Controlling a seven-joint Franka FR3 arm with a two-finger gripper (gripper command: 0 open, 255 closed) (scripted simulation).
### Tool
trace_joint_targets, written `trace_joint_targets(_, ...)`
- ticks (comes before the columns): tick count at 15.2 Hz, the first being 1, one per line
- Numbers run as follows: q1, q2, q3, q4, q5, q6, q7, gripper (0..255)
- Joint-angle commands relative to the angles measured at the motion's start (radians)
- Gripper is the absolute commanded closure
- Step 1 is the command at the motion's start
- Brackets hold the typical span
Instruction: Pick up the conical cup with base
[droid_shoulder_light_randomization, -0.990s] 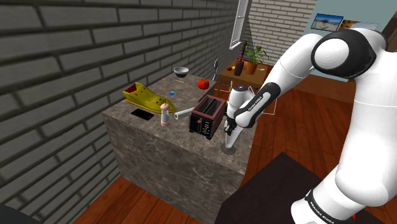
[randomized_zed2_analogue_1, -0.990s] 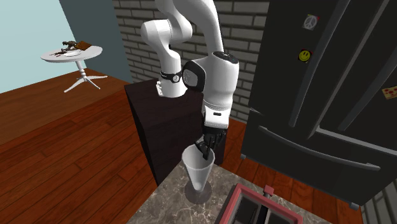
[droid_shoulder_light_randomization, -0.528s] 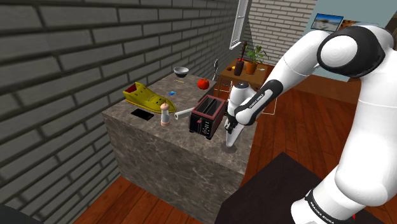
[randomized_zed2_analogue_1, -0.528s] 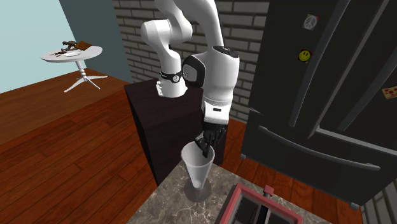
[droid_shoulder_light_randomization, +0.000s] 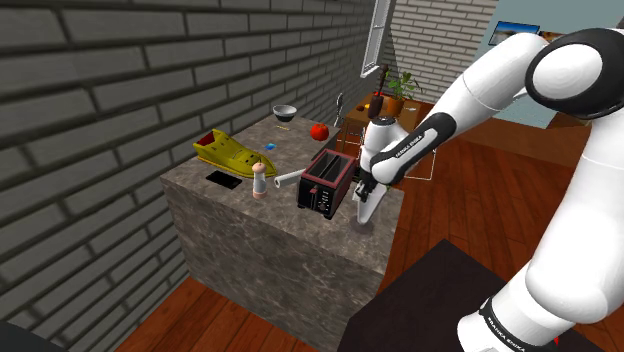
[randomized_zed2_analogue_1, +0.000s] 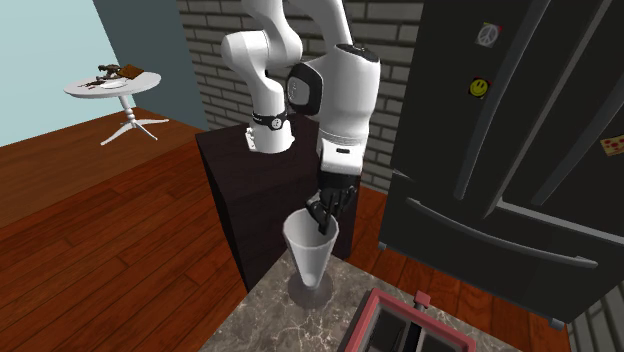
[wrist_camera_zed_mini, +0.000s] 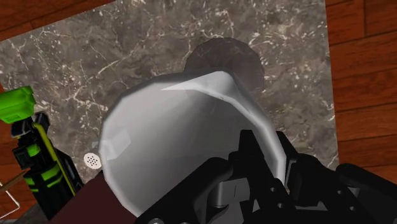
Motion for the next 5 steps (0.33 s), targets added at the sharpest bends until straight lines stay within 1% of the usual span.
trace_joint_targets(1,-0.001,-0.026,0.005,-0.002,0.010,-0.024,-0.009,255)
trace_joint_targets(3,-0.003,-0.051,0.009,-0.002,0.020,-0.048,-0.020,255)
trace_joint_targets(5,-0.003,-0.053,0.009,-0.002,0.021,-0.050,-0.021,255)
